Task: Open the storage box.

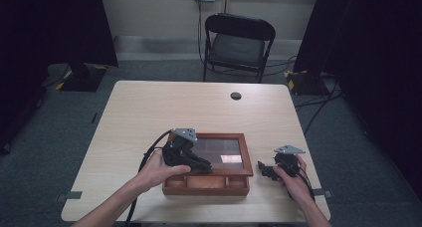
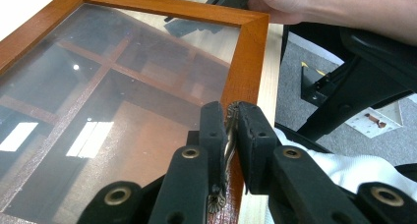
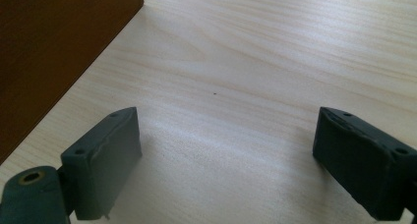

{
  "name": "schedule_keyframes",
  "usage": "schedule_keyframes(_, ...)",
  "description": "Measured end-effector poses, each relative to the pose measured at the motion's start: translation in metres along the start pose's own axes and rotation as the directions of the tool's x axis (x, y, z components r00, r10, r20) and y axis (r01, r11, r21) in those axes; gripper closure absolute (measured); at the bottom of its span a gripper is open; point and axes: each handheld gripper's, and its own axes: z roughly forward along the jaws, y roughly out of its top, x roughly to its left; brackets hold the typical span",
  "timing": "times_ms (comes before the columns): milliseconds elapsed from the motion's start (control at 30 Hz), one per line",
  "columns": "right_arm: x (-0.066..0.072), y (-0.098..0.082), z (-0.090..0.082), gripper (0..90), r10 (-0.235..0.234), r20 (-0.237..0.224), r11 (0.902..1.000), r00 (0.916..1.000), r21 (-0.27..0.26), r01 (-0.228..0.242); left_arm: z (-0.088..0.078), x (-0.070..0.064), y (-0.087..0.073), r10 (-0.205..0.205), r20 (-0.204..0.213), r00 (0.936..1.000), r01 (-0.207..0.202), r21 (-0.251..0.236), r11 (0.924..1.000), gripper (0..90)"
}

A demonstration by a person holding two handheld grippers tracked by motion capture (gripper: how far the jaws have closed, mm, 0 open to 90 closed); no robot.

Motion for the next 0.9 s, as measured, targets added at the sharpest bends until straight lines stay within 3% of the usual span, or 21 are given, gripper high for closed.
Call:
schedule_keyframes(167,0.0000,0.0000,0.0000,10.0,0.000,0.000,1.0000,1.0000,0.000,0.000,-0.0012,-0.0004,0.0011,-0.004,-0.005,1.0000,0.004,-0.023,0.9997,81.6)
schedule_keyframes(900,0.0000,0.0000,0.0000,10.0,0.000,0.000,1.0000,1.0000,0.000,0.000,-0.0080,0.0007,0.0080,-0.008,-0.009,0.9999,0.008,-0.024,0.9997,81.5)
